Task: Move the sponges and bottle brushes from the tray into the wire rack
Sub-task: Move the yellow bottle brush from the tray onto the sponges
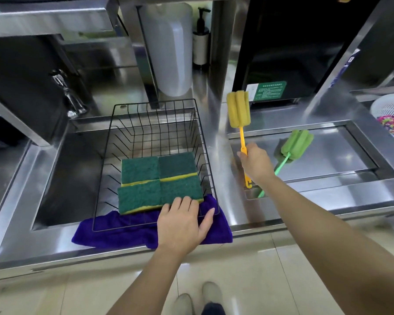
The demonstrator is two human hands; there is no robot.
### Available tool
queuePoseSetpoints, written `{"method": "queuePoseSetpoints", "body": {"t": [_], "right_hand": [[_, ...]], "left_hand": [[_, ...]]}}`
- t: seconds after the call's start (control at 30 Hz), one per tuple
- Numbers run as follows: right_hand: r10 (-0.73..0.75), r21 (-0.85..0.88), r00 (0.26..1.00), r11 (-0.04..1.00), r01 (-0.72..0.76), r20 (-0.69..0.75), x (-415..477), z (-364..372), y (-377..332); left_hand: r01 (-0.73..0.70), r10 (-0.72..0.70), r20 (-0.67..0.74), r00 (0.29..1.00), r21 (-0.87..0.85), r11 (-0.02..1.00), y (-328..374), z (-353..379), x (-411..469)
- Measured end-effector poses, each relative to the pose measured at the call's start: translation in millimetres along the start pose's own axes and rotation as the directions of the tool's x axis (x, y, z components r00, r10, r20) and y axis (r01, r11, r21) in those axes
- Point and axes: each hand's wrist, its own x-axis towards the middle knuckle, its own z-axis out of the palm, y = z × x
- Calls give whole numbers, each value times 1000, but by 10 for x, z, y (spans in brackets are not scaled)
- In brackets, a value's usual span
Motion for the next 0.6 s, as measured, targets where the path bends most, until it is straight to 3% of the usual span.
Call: {"method": "queuePoseSetpoints", "body": {"t": [0.13, 0.27, 0.43, 0.6], "right_hand": [[-92, 126, 994, 987, 99, -62, 5, -118, -194], [-163, 249, 981, 951, 186, -110, -21, -187, -452], [-279, 229, 958, 930, 286, -62, -89, -105, -772], [-301, 147, 952, 946, 291, 57, -93, 137, -1041]], "left_hand": [[22, -22, -11, 1000, -26, 999, -10, -37, -4], [131, -132, -32, 991, -24, 991, -129, -72, -29], [140, -136, -76, 988, 43, 989, -296, -62, -98], [126, -117, -120, 986, 77, 989, -284, -20, -108]]}}
